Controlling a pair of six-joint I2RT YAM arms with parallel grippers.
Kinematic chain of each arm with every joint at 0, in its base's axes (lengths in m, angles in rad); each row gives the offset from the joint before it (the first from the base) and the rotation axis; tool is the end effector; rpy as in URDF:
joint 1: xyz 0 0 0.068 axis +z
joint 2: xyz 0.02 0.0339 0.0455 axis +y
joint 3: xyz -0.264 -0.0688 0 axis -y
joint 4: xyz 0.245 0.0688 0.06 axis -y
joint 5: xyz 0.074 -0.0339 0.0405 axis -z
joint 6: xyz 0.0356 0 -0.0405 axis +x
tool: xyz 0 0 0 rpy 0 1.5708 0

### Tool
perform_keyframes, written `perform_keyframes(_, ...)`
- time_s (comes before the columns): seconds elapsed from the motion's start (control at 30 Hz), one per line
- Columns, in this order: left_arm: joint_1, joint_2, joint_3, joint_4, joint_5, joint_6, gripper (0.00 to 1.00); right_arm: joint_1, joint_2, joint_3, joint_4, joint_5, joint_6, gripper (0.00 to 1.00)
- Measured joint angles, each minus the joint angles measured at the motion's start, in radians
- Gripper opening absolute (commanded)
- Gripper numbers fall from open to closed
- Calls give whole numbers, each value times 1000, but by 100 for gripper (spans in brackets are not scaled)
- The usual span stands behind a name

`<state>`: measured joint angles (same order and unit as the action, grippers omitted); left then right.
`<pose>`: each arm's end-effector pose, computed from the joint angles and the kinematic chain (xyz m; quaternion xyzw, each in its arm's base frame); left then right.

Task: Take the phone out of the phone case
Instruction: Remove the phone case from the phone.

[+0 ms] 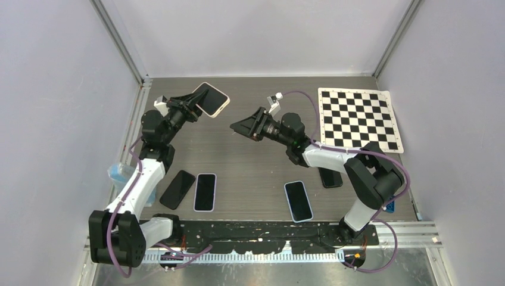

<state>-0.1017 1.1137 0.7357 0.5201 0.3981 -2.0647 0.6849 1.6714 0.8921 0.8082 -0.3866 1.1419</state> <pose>0.2563 -0.0400 0.3309 -0.4508 0.4811 -0.7150 0.2325 0.2780 0.2444 0.2498 0.0207 0.6973 0.6390 0.3242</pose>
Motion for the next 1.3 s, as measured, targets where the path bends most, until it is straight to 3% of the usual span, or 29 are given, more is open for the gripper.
perform_keyframes(0.33, 12, 31, 16, -19, 71, 0, 0, 0, -53, 12, 203, -69, 113, 60)
perform_keyframes(0.57, 13, 31, 16, -29, 91, 5, 0, 0, -73, 67, 287, -60, 205, 59)
perform_keyframes(0.7, 13, 31, 16, -48, 96, 9, 0, 3, -73, 102, 282, -60, 220, 48)
perform_keyframes(0.97, 13, 31, 24, -65, 102, 14, 0, 14, -72, 132, 228, -54, 215, 16)
perform_keyframes(1.17, 29, 31, 24, -69, 82, 7, 0, 15, -72, 166, 138, -41, 211, 7)
perform_keyframes(1.3, 37, 39, 27, -68, 60, 16, 0, 16, -72, 188, 59, -20, 212, 6)
